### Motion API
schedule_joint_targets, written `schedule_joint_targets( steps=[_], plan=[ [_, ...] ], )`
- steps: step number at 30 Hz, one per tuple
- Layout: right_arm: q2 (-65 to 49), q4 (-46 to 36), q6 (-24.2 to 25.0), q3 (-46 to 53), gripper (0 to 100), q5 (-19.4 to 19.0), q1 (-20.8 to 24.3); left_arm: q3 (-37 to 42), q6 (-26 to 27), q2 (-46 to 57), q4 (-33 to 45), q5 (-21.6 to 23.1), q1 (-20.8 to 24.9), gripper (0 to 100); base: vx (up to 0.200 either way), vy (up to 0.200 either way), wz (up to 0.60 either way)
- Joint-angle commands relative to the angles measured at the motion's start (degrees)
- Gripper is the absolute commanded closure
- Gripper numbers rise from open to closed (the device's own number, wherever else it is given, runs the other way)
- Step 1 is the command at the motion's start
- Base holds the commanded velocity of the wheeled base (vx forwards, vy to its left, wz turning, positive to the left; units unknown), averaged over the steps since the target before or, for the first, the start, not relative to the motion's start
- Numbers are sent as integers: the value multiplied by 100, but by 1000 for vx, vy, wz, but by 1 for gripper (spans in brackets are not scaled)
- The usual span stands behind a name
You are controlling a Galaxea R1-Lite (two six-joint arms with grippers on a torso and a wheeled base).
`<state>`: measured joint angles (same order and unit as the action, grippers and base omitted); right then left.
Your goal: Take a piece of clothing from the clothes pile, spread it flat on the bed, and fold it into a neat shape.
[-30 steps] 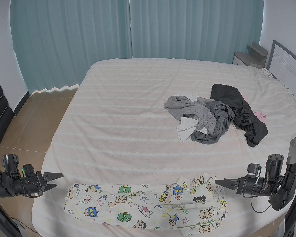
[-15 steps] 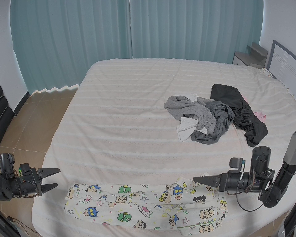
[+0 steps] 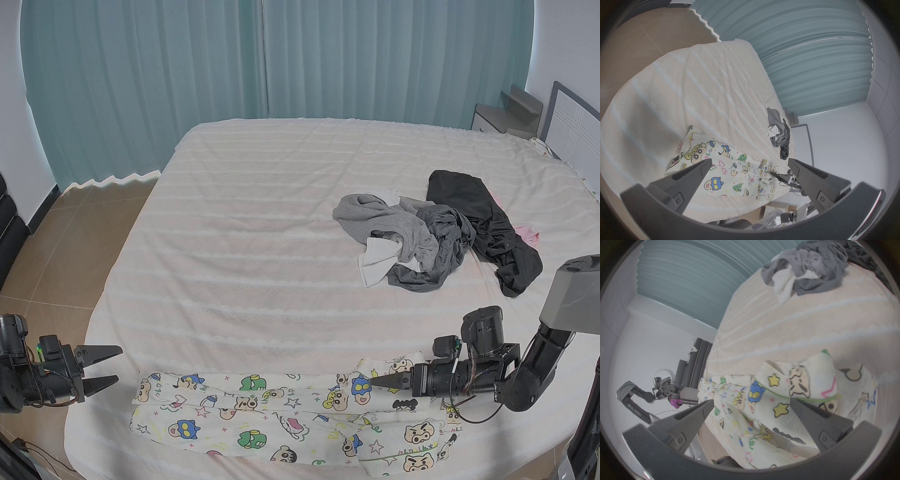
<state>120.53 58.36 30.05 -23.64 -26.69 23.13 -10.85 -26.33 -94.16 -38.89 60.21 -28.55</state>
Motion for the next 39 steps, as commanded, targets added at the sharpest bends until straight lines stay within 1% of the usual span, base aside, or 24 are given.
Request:
schedule_joint_targets(
  steps=[1, 9, 13, 17, 18, 20, 21, 24, 27, 31, 32, 33, 35, 37, 38, 39],
  plan=[
    [269, -114, -8, 131, 0, 14, -71, 13, 5, -50, -5, 0, -1, 0, 0, 0, 0],
    [252, -219, -52, 369, 0, 41, -150, 21, 14, -59, -5, 0, -1, 0, 0, 0, 0],
    [111, -193, -78, 544, 0, 120, -177, 30, 14, -59, -5, 0, -1, 0, 0, 0, 0],
    [-196, -88, -87, 711, 0, 120, -150, 30, 14, -50, -5, 0, -1, 0, 0, 0, 0],
    [-504, -52, -78, 773, 0, 93, -124, 30, 14, -50, -5, 0, -1, 0, 0, 0, 0],
    [-645, -61, -69, 791, 0, 85, -107, 30, 14, -50, -5, 0, -1, 0, 0, 0, 0],
    [-979, -88, -25, 782, 0, 85, -10, 30, 14, -50, -5, 0, -1, 0, 0, 0, 0],
    [-1181, -88, -8, 747, 0, 85, 148, 30, 14, -50, -5, 0, -1, 0, 0, 0, 0],
    [-1137, -61, -8, 667, 0, 85, 315, 30, 14, -41, -5, 0, -1, 0, 0, 0, 0],
    [-970, -88, 1, 448, 0, 93, 368, 30, 14, -41, -5, 0, -1, 0, 0, 0, 0],
    [-715, -88, 1, 228, 0, 137, 368, 30, 14, -50, -5, 0, -1, 0, 0, 0, 0],
    [-697, -96, 1, 210, 0, 137, 368, 30, 14, -50, -5, 0, -1, 0, 0, 0, 0],
    [-355, -123, 1, -53, 0, 208, 298, 30, 14, -50, -5, 0, -1, 0, 0, 0, 0],
    [-188, -132, 1, -141, 0, 287, 227, 30, 14, -41, -5, 0, -1, 0, 0, 0, 0],
    [-3, -132, 1, -194, 0, 392, 131, 30, 14, -41, -5, 0, -1, 0, 0, 0, 0],
    [15, -132, 1, -203, 0, 392, 122, 30, 14, -50, -5, 0, -1, 0, 0, 0, 0]
  ],
)
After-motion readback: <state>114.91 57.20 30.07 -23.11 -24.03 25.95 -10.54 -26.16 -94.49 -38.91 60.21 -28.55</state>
